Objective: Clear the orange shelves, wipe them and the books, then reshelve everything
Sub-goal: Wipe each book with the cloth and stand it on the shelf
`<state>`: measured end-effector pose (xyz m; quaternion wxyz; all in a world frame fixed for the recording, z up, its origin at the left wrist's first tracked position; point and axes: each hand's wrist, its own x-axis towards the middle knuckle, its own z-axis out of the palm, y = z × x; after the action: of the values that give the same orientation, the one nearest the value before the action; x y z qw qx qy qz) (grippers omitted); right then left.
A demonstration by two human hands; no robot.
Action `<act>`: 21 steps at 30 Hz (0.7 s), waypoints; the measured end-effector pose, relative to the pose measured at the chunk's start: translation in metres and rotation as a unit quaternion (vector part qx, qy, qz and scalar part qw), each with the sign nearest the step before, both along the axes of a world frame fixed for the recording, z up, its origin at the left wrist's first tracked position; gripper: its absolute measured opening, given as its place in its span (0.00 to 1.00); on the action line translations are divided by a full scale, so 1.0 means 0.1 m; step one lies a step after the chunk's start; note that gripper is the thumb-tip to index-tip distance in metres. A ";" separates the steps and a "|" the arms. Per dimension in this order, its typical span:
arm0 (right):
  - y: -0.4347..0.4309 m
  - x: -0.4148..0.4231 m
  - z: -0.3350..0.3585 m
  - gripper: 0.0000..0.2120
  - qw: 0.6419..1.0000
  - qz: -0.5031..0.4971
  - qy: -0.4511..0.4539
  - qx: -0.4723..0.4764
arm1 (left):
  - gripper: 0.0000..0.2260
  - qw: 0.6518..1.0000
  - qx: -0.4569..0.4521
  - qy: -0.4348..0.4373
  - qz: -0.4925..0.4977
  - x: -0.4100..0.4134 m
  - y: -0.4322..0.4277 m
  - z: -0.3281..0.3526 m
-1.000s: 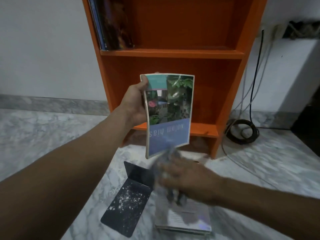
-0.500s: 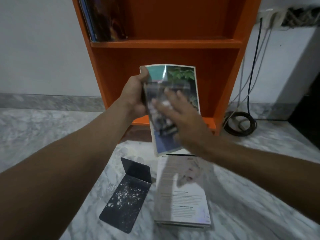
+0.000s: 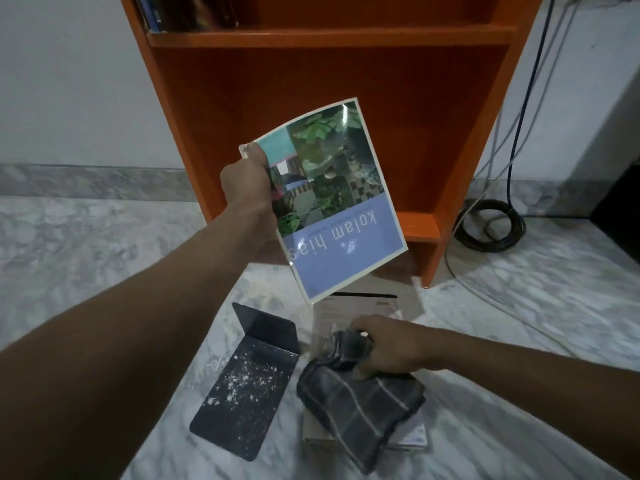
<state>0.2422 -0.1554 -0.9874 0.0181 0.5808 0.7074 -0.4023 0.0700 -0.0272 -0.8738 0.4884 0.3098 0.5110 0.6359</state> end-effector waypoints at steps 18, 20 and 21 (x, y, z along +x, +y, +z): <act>0.42 0.09 0.77 0.08 0.710 -0.433 0.545 0.108 | 0.09 0.998 -0.056 -0.043 0.000 -0.03 0.07 -0.06; 0.45 0.15 1.02 0.14 0.741 -0.423 0.489 0.180 | 0.10 0.996 -0.082 0.043 -0.015 -0.14 0.05 -0.09; 0.44 0.18 1.15 0.15 0.756 -0.414 0.459 0.217 | 0.13 0.985 -0.096 0.139 -0.026 -0.21 0.05 -0.10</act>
<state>0.2599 -0.1112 -0.8722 -0.6032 0.5512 0.3899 -0.4246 0.0491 -0.0221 -0.8841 0.4568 0.3598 0.6242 0.5217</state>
